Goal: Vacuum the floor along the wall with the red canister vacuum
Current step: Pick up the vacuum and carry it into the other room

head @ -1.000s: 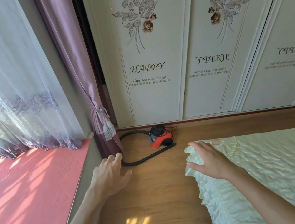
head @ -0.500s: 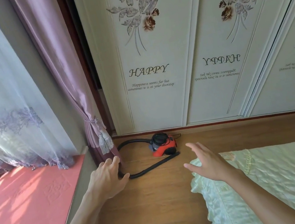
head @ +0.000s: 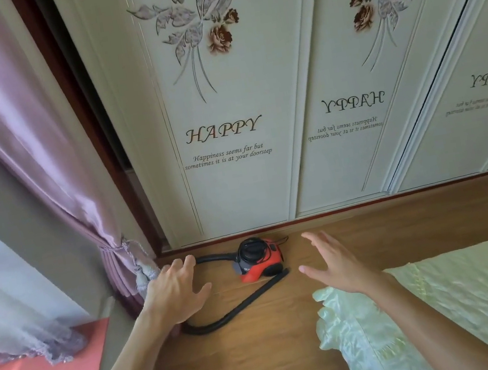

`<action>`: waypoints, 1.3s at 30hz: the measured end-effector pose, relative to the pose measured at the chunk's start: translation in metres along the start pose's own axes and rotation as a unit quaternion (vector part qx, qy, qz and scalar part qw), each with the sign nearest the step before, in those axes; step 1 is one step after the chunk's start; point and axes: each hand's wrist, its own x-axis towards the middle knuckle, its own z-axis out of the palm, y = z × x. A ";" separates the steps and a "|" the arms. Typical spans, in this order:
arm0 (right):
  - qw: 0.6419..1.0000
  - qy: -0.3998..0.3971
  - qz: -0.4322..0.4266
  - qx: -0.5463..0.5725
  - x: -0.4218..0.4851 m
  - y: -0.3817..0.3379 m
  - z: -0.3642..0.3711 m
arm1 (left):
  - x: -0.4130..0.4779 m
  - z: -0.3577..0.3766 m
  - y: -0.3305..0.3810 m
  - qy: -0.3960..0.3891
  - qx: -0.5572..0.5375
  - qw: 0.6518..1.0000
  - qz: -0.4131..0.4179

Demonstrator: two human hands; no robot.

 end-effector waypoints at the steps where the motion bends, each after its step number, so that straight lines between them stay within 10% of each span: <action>1: 1.000 0.000 0.004 0.000 0.010 0.002 -0.003 | 0.012 0.000 -0.001 -0.003 -0.002 1.000 0.005; 39: 0.991 -0.074 -0.073 -0.080 0.454 0.145 -0.098 | 0.453 0.047 0.036 -0.054 0.008 0.997 -0.051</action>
